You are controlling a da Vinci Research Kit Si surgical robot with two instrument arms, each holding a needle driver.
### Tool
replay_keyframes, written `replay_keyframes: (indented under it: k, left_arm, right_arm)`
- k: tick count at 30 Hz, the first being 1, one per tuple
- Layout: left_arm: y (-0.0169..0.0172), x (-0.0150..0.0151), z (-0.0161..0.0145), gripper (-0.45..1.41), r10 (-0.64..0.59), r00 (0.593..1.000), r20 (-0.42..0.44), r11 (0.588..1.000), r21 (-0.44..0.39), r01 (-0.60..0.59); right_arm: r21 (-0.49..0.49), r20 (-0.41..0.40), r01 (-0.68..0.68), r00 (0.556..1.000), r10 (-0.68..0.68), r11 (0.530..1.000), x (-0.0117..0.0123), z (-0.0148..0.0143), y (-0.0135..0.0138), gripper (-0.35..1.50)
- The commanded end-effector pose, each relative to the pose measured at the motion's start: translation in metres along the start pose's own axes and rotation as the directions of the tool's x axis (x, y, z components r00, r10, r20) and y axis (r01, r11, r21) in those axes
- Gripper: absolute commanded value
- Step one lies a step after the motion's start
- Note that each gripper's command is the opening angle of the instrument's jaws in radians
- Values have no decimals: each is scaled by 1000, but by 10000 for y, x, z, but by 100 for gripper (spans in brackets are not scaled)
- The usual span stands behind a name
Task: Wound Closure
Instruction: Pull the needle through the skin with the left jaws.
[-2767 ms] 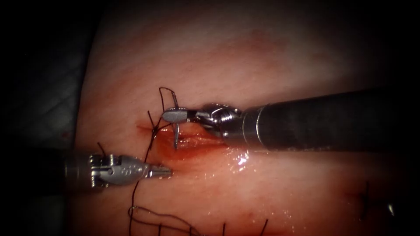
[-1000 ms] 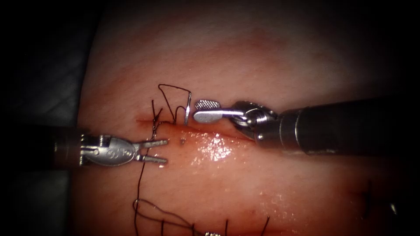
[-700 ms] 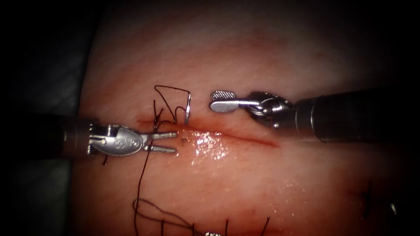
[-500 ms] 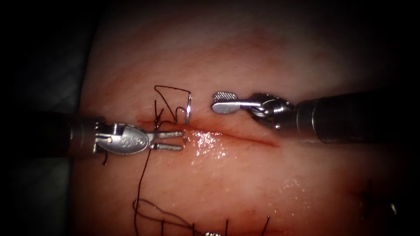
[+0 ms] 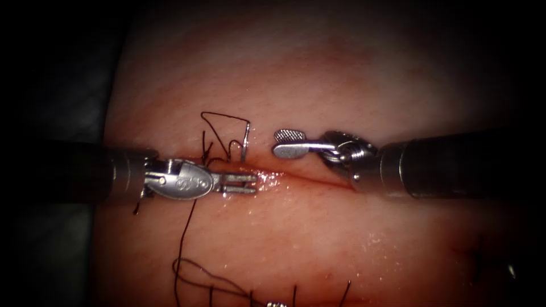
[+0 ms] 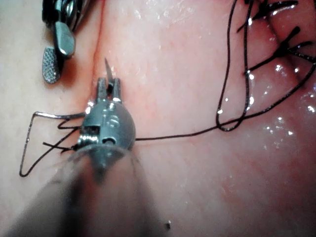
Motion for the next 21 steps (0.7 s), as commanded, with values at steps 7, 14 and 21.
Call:
replay_keyframes:
  k: [7, 14, 21]
  left_arm:
    - [1, 1, 5, -45, -334, 942, -22, 941, -65, 332]
    - [5, 26, -2, -45, -691, 714, -113, 723, -122, 680]
    - [10, 46, -8, -45, -912, 394, -113, 409, -204, 889]
  right_arm:
    - [0, -1, 6, 1000, -6, 1000, -11, 7, -1, 81]
    - [-10, -2, -28, 1000, 28, 1000, -15, 6, -4, 5]
    - [-11, -3, -33, 999, 33, 999, -16, 6, -4, 42]
